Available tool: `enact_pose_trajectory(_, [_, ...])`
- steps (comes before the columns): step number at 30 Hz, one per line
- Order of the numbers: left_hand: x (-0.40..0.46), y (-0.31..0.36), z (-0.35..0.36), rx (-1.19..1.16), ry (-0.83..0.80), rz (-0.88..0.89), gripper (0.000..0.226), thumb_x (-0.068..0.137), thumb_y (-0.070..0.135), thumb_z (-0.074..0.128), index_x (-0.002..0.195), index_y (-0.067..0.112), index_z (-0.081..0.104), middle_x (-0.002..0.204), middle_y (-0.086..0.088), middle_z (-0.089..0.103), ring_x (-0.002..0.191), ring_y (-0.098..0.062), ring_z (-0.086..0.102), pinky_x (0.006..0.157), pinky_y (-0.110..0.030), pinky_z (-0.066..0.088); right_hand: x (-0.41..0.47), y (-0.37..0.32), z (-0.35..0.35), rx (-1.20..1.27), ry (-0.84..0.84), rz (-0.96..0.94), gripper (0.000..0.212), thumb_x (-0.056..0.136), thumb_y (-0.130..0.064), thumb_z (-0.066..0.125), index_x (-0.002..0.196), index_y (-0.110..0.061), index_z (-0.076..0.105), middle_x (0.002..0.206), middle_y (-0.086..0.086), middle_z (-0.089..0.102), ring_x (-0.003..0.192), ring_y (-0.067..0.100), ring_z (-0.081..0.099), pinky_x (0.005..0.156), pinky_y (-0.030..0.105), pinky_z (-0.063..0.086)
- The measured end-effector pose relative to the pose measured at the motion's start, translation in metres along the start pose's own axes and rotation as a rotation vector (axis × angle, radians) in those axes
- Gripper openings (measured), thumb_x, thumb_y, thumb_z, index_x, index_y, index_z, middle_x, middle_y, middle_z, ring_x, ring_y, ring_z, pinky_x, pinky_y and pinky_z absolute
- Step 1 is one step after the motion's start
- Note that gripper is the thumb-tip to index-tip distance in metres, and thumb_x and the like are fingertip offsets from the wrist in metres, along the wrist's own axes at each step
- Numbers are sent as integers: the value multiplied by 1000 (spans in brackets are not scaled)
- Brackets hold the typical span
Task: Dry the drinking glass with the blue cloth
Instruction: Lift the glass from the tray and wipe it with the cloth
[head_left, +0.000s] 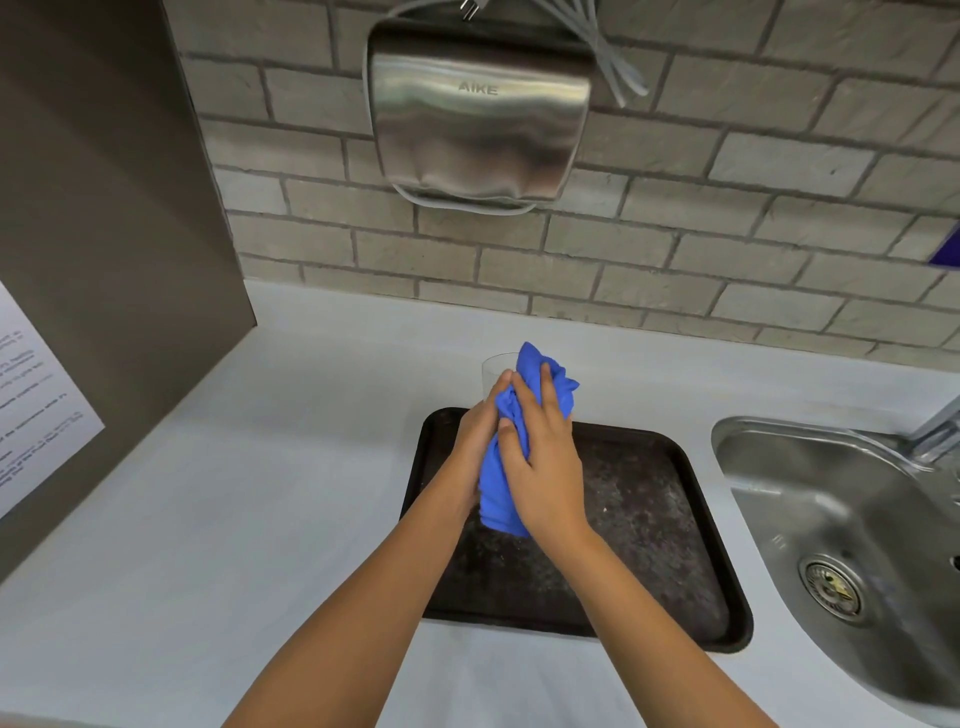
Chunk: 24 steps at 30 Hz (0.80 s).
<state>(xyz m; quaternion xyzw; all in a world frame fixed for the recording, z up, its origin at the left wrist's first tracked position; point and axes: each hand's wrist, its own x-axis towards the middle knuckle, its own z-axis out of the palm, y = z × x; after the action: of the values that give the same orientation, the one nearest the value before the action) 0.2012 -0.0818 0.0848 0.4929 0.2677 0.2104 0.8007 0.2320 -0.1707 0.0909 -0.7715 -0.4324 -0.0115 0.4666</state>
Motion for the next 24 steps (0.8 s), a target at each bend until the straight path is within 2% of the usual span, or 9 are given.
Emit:
enact_pose_trajectory(3, [0, -2, -1, -102, -76, -33, 49, 98, 49, 50, 126, 13, 66, 128, -14, 68, 123, -27, 63, 103, -37, 49, 10, 2, -7, 214, -25, 101, 45, 102, -31, 43, 146, -41, 36, 156, -25, 16, 124, -27, 22, 89, -7, 26])
enact_pose_trajectory(5, [0, -2, -1, -142, -98, -50, 58, 95, 57, 50, 128, 13, 66, 127, -15, 69, 119, -28, 66, 103, -41, 51, 21, 7, -12, 395, -34, 252, 43, 102, -36, 42, 145, -41, 39, 151, -18, 34, 130, -13, 36, 104, 9, 32])
enact_pose_trajectory(7, [2, 0, 0, -180, -76, -58, 54, 92, 62, 52, 113, 17, 73, 113, -12, 76, 104, -25, 73, 83, -35, 61, 34, 11, -17, 544, -64, 410, 40, 102, -37, 41, 143, -35, 45, 145, -10, 49, 126, 8, 52, 107, 27, 42])
enact_pose_trajectory(11, [8, -3, -3, -259, -67, -93, 49, 90, 64, 53, 94, 23, 79, 100, -7, 80, 89, -21, 77, 64, -30, 62, 41, 9, -17, 578, -111, 489, 38, 102, -39, 41, 140, -33, 47, 138, -2, 57, 114, 12, 61, 97, 31, 51])
enact_pose_trajectory(13, [7, -2, -3, -285, -57, -120, 54, 89, 66, 52, 106, 21, 75, 106, -8, 79, 95, -23, 76, 73, -35, 63, 37, 9, -15, 552, -102, 467, 44, 102, -40, 41, 145, -33, 42, 143, -1, 53, 124, 17, 55, 108, 39, 44])
enact_pose_trajectory(16, [5, 0, -5, -363, -35, -134, 72, 88, 68, 50, 134, 13, 60, 129, -16, 68, 117, -32, 66, 98, -46, 54, 23, 5, -12, 515, -80, 376, 36, 102, -37, 43, 135, -48, 47, 142, -6, 53, 124, 10, 54, 109, 35, 43])
enact_pose_trajectory(20, [6, 2, -8, -404, -70, -104, 77, 90, 68, 47, 133, 7, 61, 121, -17, 72, 107, -30, 72, 77, -38, 62, 3, 2, -8, 448, -19, 246, 37, 100, -32, 45, 132, -49, 51, 138, -17, 54, 118, -8, 52, 102, 16, 40])
enact_pose_trajectory(22, [6, 0, -8, -409, -79, -104, 78, 90, 68, 47, 135, 6, 59, 128, -18, 68, 117, -32, 67, 91, -42, 58, 3, 3, -9, 512, -18, 275, 36, 101, -29, 45, 126, -54, 53, 131, -24, 56, 117, -12, 53, 100, 14, 43])
enact_pose_trajectory(24, [5, -1, -7, -410, -90, -111, 79, 88, 70, 47, 137, 9, 58, 136, -18, 62, 127, -33, 59, 106, -46, 48, 7, 5, -10, 612, -31, 356, 33, 101, -30, 47, 123, -53, 55, 134, -16, 59, 122, -1, 55, 107, 28, 44])
